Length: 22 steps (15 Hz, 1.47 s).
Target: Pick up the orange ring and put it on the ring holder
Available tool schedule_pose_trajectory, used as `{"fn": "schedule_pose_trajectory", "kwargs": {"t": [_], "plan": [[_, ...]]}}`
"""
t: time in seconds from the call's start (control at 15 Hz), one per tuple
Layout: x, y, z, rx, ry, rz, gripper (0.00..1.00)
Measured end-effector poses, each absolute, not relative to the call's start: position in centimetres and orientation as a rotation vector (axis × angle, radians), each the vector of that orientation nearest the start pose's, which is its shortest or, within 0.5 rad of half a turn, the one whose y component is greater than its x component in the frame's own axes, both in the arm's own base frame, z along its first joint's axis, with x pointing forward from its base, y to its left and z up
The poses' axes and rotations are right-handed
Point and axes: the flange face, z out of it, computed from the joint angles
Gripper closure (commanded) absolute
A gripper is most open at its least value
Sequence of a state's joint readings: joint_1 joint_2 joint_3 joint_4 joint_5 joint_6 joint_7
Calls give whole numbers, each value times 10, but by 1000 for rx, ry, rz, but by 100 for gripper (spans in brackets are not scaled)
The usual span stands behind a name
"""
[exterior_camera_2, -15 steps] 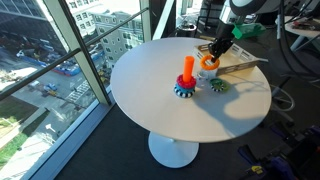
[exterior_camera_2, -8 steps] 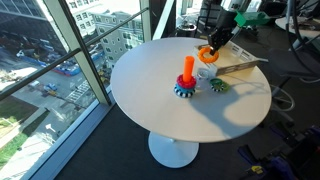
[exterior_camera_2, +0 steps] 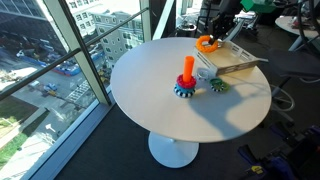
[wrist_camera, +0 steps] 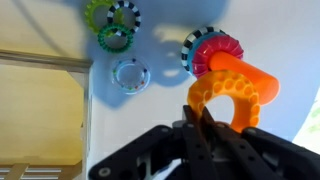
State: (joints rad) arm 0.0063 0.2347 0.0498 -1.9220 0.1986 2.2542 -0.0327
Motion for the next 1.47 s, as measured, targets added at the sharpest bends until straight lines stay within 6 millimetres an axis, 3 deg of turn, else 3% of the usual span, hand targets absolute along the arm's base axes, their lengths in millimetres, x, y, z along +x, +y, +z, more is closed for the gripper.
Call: {"fn": "schedule_pose_trajectory", "kwargs": {"t": [0.67,1.47], "plan": [[614,68,378,-2896,-69,-79,95],[634,87,345,-2873,-140,42,96]]}}
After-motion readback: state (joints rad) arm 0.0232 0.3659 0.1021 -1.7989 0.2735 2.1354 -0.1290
